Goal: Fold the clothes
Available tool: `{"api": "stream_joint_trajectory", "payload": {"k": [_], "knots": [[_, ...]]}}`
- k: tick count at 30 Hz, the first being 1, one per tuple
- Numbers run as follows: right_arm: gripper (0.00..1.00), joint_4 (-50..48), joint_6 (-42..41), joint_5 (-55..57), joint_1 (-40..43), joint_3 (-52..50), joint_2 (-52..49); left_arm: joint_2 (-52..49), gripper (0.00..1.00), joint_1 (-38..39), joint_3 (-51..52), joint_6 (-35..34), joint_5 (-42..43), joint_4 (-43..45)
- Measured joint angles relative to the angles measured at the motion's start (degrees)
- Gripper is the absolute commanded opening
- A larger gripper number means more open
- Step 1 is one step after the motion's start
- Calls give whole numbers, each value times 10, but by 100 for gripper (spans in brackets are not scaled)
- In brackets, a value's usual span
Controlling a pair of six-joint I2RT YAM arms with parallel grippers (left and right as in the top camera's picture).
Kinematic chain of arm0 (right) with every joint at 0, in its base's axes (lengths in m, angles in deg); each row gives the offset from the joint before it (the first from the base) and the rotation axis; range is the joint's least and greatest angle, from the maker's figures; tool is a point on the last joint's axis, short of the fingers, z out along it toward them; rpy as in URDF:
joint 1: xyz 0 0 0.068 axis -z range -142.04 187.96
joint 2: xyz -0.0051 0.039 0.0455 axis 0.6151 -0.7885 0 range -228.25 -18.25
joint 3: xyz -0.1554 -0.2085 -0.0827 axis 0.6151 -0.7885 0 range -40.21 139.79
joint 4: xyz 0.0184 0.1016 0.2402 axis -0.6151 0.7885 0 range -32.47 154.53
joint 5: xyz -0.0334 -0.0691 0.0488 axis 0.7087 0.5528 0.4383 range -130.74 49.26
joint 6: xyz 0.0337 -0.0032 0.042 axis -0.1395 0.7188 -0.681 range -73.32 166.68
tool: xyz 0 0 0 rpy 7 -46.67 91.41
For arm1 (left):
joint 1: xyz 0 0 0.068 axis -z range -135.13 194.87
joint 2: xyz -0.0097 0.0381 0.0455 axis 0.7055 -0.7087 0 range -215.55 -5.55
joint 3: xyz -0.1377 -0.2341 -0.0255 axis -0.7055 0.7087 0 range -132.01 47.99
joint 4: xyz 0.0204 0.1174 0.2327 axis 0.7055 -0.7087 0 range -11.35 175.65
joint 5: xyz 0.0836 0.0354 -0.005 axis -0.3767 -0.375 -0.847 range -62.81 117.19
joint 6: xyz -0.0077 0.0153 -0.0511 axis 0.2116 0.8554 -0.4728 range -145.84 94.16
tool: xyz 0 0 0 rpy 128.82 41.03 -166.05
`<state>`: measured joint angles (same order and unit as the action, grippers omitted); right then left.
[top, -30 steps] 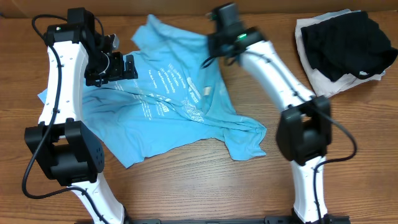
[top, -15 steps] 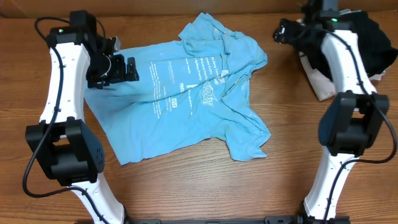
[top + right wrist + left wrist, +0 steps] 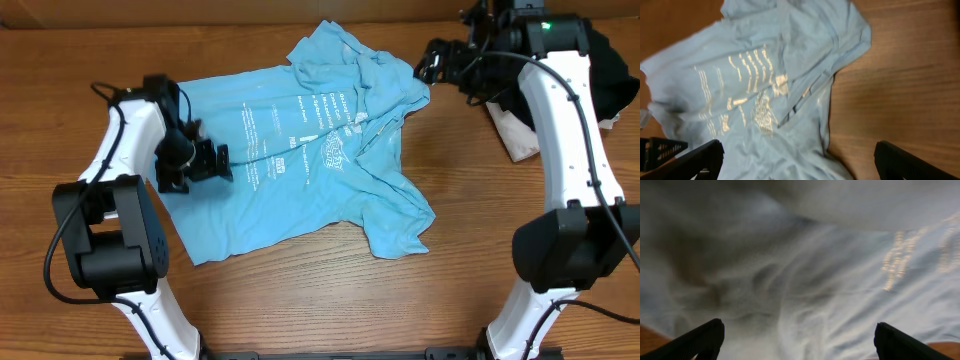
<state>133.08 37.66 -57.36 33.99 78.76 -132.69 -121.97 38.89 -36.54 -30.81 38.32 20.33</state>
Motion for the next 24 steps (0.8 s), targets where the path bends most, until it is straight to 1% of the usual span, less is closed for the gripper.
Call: {"api": "stream_joint_trajectory", "payload": {"k": [3, 9, 16, 19, 21, 24], "knots": [[100, 12, -2, 22, -17, 0, -2, 0, 100, 0, 49, -6, -9, 50], [100, 21, -16, 40, -32, 0, -3, 20, 100, 6, 88, -18, -58, 143], [100, 55, -29, 48, -36, 0, -3, 16, 100, 6, 98, -19, -133, 313], [100, 72, -30, 50, -36, 0, -3, 13, 100, 0, 98, -19, -147, 342], [100, 80, -30, 50, -36, 0, -3, 11, 100, -9, 96, -16, -151, 342], [100, 92, -30, 50, -37, -2, -3, 7, 100, -27, 64, -5, -156, 283]]}}
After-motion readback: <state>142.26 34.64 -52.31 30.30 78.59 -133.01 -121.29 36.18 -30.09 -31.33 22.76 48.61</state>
